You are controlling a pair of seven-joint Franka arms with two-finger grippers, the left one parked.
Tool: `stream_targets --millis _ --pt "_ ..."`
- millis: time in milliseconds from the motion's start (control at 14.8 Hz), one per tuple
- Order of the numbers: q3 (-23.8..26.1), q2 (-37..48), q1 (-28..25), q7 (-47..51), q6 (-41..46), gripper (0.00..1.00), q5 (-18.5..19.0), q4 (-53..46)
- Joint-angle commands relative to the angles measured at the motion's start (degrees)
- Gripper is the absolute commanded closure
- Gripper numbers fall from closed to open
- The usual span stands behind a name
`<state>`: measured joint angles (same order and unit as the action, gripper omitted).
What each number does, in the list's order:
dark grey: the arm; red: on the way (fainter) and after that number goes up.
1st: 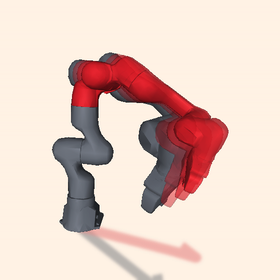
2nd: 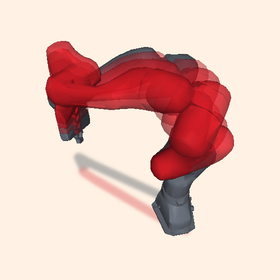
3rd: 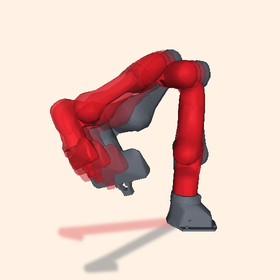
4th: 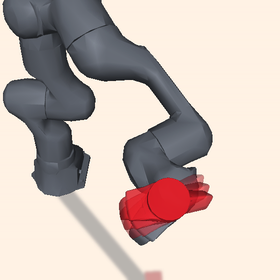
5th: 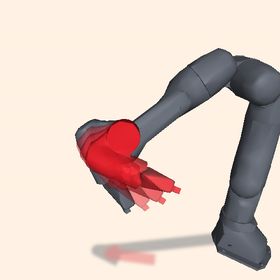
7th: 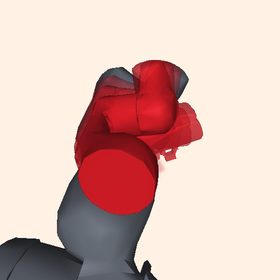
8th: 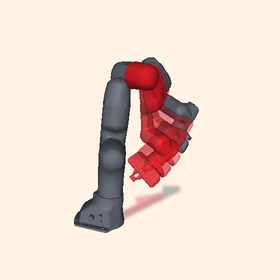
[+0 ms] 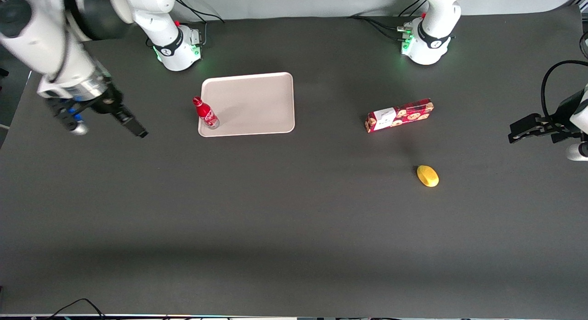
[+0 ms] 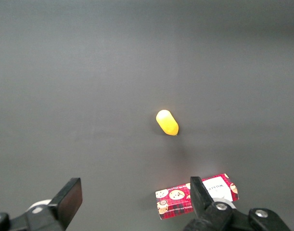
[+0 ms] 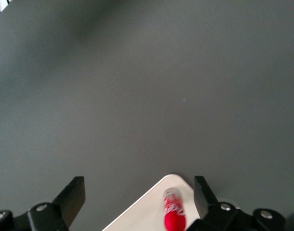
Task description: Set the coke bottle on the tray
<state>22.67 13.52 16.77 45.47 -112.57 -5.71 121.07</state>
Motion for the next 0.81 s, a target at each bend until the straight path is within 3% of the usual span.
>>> stream_targets --millis 0,337,741 --pt "-7.97 -5.16 -0.24 -18.17 3.06 0.0 4.47 -5.58" --pt "-15.02 -7.62 -0.16 -50.69 3.06 0.0 5.09 -5.58" --pt "-16.78 -12.02 -1.74 -52.5 2.97 0.0 3.25 -8.66"
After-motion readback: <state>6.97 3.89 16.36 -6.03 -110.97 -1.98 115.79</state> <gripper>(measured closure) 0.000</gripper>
